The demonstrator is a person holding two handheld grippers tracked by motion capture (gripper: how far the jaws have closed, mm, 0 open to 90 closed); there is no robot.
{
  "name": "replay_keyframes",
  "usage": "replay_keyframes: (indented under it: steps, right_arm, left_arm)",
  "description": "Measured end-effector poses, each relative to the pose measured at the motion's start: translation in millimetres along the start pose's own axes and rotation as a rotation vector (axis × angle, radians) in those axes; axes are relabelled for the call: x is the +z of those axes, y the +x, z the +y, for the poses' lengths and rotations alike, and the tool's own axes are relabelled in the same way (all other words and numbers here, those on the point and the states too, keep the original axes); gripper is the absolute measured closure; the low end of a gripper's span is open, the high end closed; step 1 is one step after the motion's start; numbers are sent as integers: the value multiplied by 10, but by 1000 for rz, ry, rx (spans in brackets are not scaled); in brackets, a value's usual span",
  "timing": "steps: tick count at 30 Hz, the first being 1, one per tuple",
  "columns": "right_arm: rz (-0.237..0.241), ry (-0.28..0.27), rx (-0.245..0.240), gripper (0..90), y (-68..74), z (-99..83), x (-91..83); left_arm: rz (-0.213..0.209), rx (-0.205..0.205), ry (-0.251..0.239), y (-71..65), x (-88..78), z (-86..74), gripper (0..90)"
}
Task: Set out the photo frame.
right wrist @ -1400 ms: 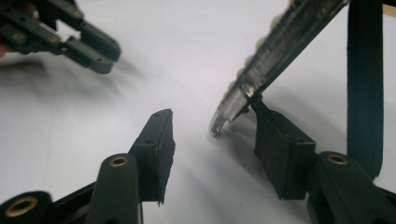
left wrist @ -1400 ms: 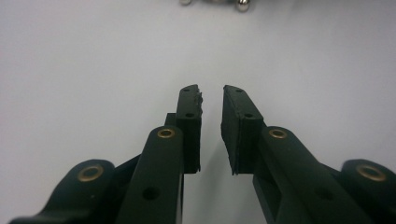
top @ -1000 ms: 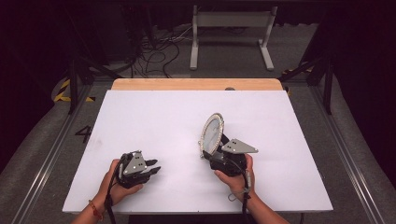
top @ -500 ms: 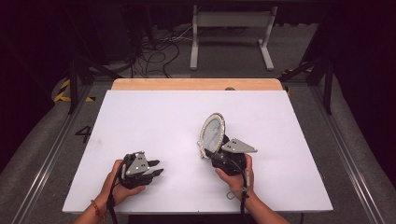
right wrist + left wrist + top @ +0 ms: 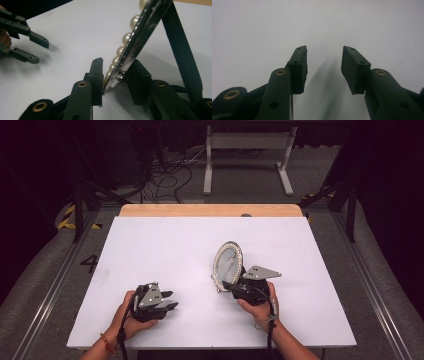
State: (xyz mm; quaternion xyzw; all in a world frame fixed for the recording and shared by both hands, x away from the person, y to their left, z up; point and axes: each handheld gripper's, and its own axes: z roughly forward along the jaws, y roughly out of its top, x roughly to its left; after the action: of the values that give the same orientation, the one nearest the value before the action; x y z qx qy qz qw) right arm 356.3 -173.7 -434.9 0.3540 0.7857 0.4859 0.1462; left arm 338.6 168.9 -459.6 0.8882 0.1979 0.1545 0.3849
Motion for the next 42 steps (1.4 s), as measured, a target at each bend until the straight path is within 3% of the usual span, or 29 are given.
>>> replay_keyframes:
  steps: [6,8,13,15,16,18,19,21,24,30,32,36,42]
  right_arm:
    - [27,6,-6,711,-51,-5,-37]
    - [31,7,-6,718,-61,-7,-42]
    - [44,11,-5,723,-82,-12,-60]
    - [48,14,-3,724,-88,-13,-67]
    - [52,15,-6,724,-96,-15,-71]
    - [53,16,-7,723,-98,-15,-74]
    - [51,17,-8,723,-96,-17,-80]
    - [36,18,-22,719,-79,-21,-91]
    - [20,1,-27,697,-61,-14,-125]
    - [-21,-44,-28,667,-43,21,-229]
    - [-15,-51,-27,733,-42,26,-230]
    - [-13,-43,-22,740,-34,44,-225]
    - [16,-33,-11,749,-91,52,-242]
  left_arm:
    - [-9,-35,-59,91,31,112,512]
    - [10,-45,-82,137,57,181,449]
    - [-2,-55,-134,216,132,340,371]
    - [-46,-64,-153,263,203,454,351]
    - [-48,-62,-159,276,229,486,332]
    - [-57,-62,-153,289,275,532,313]
    - [-94,-85,-139,321,361,596,313]
    - [-66,-73,-127,341,476,663,292]
    - [-118,-94,-122,395,615,727,257]
    - [-133,-100,-125,418,760,807,225]
    - [-122,-113,-122,428,788,831,223]
    - [-121,-139,-131,432,832,893,233]
    - [-137,-111,-126,391,946,957,231]
